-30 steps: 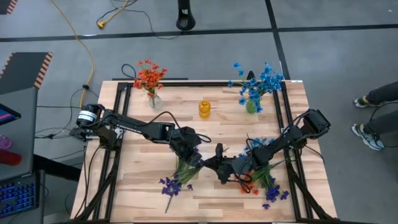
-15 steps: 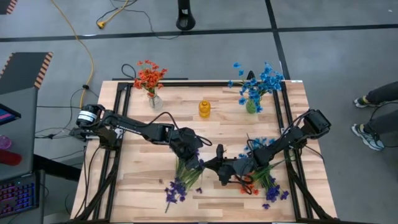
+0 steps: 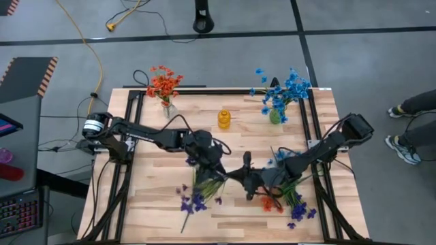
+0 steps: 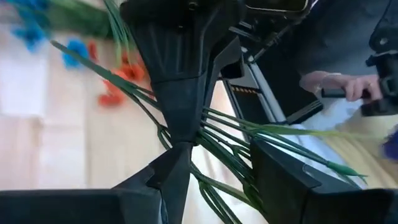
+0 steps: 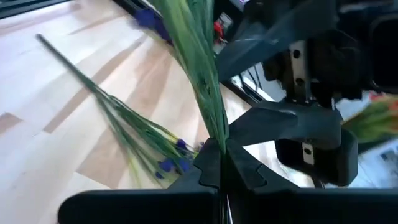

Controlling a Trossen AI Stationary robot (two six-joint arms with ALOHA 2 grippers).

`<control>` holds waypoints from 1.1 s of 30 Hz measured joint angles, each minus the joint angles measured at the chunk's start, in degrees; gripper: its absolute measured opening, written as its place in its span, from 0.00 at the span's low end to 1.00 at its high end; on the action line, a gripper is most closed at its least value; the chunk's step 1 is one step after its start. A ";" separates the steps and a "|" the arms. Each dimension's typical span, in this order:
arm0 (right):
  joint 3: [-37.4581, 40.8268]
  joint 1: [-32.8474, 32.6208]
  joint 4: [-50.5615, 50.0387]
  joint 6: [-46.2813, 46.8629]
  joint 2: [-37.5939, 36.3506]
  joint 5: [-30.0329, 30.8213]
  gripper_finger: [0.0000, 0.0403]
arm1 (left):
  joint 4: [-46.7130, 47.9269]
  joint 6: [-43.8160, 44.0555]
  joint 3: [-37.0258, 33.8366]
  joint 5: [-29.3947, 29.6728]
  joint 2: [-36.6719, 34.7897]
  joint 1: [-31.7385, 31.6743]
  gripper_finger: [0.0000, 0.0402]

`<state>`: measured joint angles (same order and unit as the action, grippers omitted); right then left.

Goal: Sort flowers into vase by color
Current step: Put the purple bottom left flower into the orange vase

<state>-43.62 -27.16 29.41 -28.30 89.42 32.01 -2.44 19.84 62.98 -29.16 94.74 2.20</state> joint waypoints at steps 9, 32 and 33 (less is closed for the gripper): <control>-0.28 1.99 -4.18 5.00 -4.06 0.76 0.07 | 5.52 -9.08 0.09 4.11 -10.48 -6.05 0.40; -0.24 15.31 8.16 10.75 -4.47 2.08 0.07 | 23.27 -24.42 -8.16 33.49 -47.01 -9.99 0.40; -0.24 15.97 8.76 11.48 -4.47 1.65 0.07 | 23.90 -23.76 -8.60 34.96 -48.55 -9.99 0.40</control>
<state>-43.86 -11.18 38.18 -16.81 84.95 33.67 21.46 -3.91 54.38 5.80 46.19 -7.79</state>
